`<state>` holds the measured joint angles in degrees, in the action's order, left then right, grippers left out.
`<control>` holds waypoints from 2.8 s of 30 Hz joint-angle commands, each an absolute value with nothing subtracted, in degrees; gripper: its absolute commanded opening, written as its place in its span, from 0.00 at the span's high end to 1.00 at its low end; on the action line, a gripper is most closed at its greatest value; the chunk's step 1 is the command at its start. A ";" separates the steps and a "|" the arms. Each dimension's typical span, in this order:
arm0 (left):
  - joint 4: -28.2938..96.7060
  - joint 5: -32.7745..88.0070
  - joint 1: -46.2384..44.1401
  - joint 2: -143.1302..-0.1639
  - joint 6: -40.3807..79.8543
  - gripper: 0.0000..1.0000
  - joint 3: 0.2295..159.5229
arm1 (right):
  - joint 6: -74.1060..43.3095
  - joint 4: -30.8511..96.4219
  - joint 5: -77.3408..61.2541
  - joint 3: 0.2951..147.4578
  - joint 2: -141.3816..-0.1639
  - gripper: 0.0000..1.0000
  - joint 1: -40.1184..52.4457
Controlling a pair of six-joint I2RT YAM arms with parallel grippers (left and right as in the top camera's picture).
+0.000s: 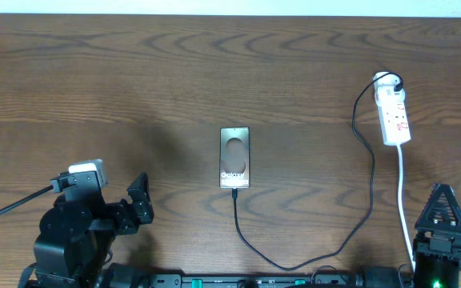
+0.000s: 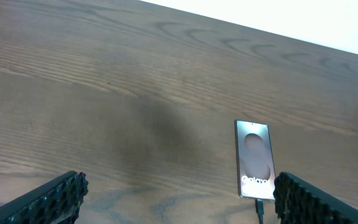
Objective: Plug charger to phone and switch on socket
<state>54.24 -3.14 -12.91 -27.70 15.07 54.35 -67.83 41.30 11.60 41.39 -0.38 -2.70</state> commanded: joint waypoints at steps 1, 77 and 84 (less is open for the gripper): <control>54.41 -3.25 -12.93 -27.62 15.33 0.02 54.61 | -64.12 41.30 14.85 41.45 -0.45 0.01 -2.42; 54.41 -3.25 -12.93 -27.62 15.33 0.02 54.61 | 0.43 4.14 -2.94 0.27 -0.25 0.01 -2.24; 54.41 -3.25 -12.93 -27.62 15.33 0.02 54.61 | 7.38 4.40 -1.85 0.30 -0.25 0.01 -2.26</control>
